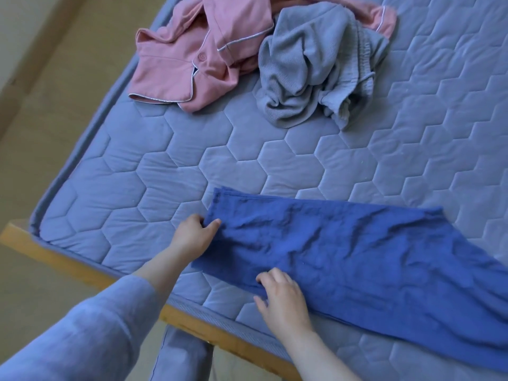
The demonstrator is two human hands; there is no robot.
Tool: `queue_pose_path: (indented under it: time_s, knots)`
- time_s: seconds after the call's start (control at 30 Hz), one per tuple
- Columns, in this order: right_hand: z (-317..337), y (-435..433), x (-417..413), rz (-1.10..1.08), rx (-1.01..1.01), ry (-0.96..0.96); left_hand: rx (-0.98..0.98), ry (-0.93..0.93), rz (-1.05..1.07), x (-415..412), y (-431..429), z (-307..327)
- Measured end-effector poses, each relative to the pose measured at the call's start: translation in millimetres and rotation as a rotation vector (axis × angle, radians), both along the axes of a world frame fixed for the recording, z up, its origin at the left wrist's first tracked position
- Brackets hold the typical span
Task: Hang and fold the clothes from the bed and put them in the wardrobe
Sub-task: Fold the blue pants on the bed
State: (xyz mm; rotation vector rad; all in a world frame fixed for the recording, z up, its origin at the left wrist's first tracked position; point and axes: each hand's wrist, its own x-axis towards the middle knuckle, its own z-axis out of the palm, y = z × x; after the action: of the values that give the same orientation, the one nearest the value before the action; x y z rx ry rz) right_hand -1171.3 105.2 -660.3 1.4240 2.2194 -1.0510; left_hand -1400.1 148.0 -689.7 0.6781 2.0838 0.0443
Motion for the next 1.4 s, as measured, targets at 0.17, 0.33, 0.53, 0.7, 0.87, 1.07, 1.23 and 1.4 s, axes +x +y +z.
queue_pose_path:
  time_s: [0.17,0.33,0.53,0.7,0.87,1.07,1.23,1.4]
  knots:
    - [-4.6,4.8,-14.9,-0.039,0.001,-0.002,0.000,-0.018,-0.044,2.1,-5.6,-1.6]
    - [-2.2,-5.6,-18.3,-0.004,-0.135,0.048,0.079,-0.002,0.012,2.0,-10.4,-1.5]
    - [-3.1,5.3,-13.9,-0.070,0.078,0.029,0.139,-0.102,0.124,4.7,-11.4,-3.1]
    - [-7.7,8.3,-18.9,0.003,0.026,0.007,0.136,-0.151,0.205,6.4,-8.0,-4.0]
    - [-10.1,4.2,-20.2,-0.009,0.076,-0.008,0.105,-0.146,0.251,10.1,-3.3,-3.7]
    - [-8.3,9.2,-24.2,0.044,0.029,0.047,0.083,-0.184,0.274,8.5,-0.8,-0.8]
    - [-7.0,-2.3,-17.2,0.091,-0.051,0.099,0.081,-0.195,0.254,8.8,1.8,2.9]
    - [-4.0,-2.9,-13.5,-0.201,0.048,0.181,0.092,-0.230,0.229,5.9,0.8,6.8]
